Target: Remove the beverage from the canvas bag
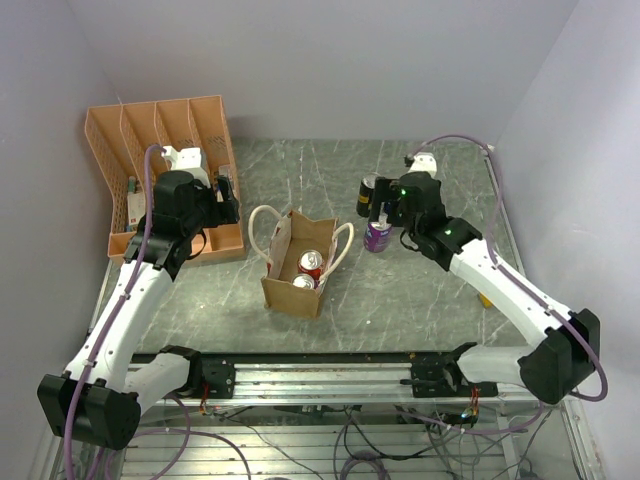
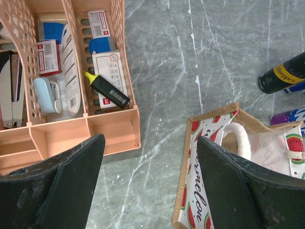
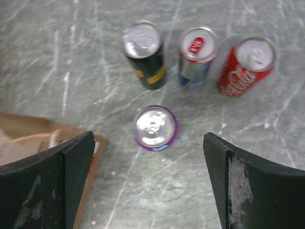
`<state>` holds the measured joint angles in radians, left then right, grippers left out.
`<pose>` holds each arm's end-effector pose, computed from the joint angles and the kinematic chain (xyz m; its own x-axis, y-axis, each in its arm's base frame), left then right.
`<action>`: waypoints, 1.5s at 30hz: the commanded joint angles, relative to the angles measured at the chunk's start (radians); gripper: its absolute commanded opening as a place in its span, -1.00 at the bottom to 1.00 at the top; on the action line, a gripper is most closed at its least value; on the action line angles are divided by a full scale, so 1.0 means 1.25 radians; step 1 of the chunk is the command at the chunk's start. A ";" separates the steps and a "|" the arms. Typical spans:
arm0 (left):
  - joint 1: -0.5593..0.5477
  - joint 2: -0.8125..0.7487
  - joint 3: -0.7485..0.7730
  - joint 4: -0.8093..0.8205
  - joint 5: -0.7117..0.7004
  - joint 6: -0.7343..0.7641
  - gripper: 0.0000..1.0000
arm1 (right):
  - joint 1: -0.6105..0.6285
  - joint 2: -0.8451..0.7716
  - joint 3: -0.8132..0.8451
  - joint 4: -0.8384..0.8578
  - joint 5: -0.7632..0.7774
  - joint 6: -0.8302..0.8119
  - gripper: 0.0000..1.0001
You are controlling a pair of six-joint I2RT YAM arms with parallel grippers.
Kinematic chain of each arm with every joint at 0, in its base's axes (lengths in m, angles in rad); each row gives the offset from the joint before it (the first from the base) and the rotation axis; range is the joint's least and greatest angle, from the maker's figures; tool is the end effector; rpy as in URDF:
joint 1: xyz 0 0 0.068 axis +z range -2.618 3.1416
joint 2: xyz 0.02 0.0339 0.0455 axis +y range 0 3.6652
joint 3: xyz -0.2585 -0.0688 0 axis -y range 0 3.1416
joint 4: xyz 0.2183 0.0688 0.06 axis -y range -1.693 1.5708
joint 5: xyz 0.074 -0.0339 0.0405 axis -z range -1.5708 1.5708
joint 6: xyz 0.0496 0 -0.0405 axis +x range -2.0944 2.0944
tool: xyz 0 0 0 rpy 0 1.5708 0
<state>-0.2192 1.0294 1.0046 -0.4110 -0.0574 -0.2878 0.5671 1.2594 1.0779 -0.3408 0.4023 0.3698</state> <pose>0.2139 -0.0447 0.3375 -0.4423 -0.1918 -0.8761 0.0425 0.9713 -0.2341 0.2382 0.1287 0.3195 -0.4675 0.0965 -0.8787 -0.0419 0.9905 0.1311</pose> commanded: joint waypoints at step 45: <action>-0.001 -0.006 0.005 0.020 0.008 0.002 0.78 | -0.155 0.048 -0.133 0.139 -0.059 -0.003 0.88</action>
<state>-0.2195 1.0286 1.0046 -0.4114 -0.0586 -0.2874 0.3092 1.4651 0.8574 -0.1341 0.2531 0.4145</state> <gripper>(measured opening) 0.888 0.943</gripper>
